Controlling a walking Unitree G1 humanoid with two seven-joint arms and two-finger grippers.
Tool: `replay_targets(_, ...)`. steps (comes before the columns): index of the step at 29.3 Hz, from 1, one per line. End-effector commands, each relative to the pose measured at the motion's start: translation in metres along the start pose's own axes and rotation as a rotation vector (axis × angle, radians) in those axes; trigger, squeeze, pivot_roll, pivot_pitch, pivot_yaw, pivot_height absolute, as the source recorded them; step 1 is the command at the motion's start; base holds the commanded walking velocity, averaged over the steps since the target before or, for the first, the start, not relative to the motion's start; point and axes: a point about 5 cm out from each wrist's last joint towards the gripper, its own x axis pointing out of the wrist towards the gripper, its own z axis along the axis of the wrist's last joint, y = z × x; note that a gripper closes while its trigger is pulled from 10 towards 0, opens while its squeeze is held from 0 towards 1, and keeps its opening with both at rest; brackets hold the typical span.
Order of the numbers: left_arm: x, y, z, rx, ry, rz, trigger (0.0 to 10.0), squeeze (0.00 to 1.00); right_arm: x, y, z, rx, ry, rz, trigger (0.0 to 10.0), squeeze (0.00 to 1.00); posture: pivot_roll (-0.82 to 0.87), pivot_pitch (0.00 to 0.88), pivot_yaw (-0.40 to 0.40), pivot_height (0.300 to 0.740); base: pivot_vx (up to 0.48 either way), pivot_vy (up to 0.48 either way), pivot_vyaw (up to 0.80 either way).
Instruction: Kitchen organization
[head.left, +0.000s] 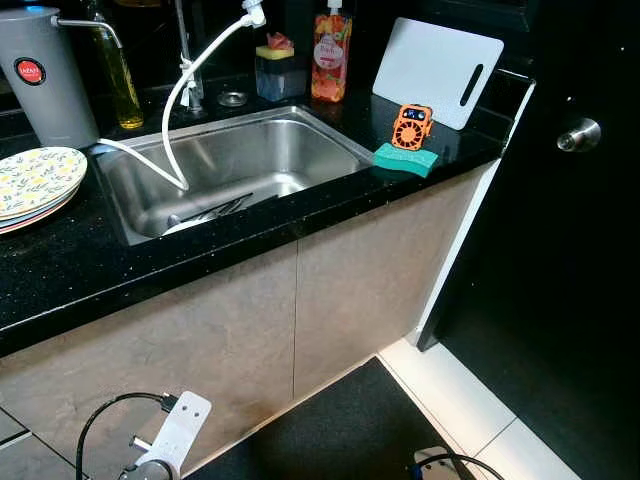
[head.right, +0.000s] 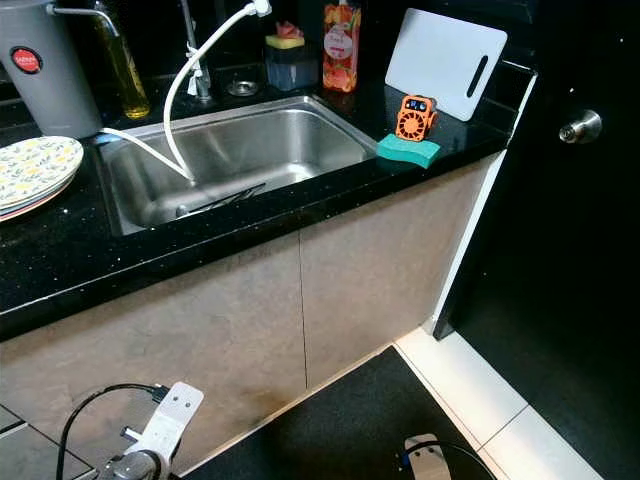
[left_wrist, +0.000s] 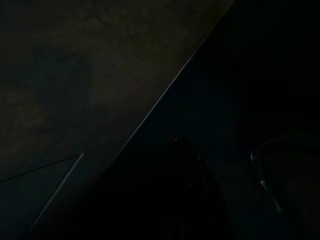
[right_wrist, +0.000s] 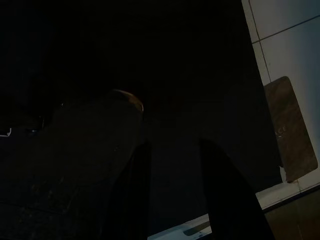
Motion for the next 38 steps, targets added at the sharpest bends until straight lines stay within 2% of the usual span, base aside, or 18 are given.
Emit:
replay_targets(1, -0.0017, 0.0039, -0.0066, 0.011, 0.022, 0.011, 10.0, 0.00, -0.0002, 0.0007, -0.0013, 0.008, 0.003, 0.001, 10.0, 0.00, 0.05, 0.000, 0.001, 0.740, 0.000, 0.000, 0.00)
replay_targets(5, -0.0013, 0.0015, -0.0052, 0.008, 0.012, 0.000, 10.0, 0.00, -0.0003, -0.0007, -0.0013, 0.025, 0.001, -0.007, 10.0, 0.00, 0.07, 0.000, 0.001, 0.740, 0.000, 0.000, 0.00)
replay_targets(9, -0.0011, 0.0019, -0.0037, 0.004, 0.006, 0.000, 10.0, 0.00, 0.0000, -0.0005, -0.0005, 0.000, 0.007, -0.003, 10.0, 0.00, 0.05, 0.000, 0.000, 0.740, 0.000, 0.000, 0.00)
replay_targets(13, -0.0012, 0.0013, -0.0053, 0.017, 0.016, 0.000, 10.0, 0.00, 0.0000, -0.0005, 0.0004, 0.034, -0.007, -0.007, 10.0, 0.00, 0.05, 0.000, 0.003, 0.740, 0.000, 0.000, 0.00)
replay_targets(17, -0.0014, 0.0019, -0.0055, 0.012, 0.015, 0.002, 10.0, 0.00, 0.0001, -0.0002, 0.0000, 0.000, 0.005, -0.003, 10.0, 0.00, 0.05, 0.000, 0.000, 0.740, 0.000, 0.000, 0.00)
replay_targets(22, -0.0013, 0.0004, -0.0059, 0.015, 0.016, -0.003, 10.0, 0.00, -0.0002, -0.0009, -0.0008, 0.032, -0.001, -0.009, 10.0, 0.00, 0.06, 0.000, 0.002, 0.740, 0.000, 0.000, 0.00)
replay_targets(25, -0.0013, 0.0009, -0.0056, 0.014, 0.014, -0.003, 10.0, 0.00, -0.0005, -0.0008, -0.0031, 0.008, 0.012, -0.008, 10.0, 0.00, 0.05, 0.000, 0.002, 0.740, 0.000, 0.000, 0.00)
replay_targets(29, -0.0013, -0.0001, -0.0061, 0.021, 0.018, -0.004, 10.0, 0.00, -0.0006, -0.0013, -0.0023, 0.046, -0.003, -0.012, 10.0, 0.00, 0.05, 0.000, 0.006, 0.740, 0.000, 0.000, 0.00)
replay_targets(38, -0.0004, -0.0023, -0.0030, 0.020, 0.008, -0.011, 10.0, 0.00, -0.0007, -0.0028, -0.0033, 0.039, 0.005, -0.015, 10.0, 0.00, 0.05, 0.000, 0.003, 0.740, 0.000, 0.000, 0.00)
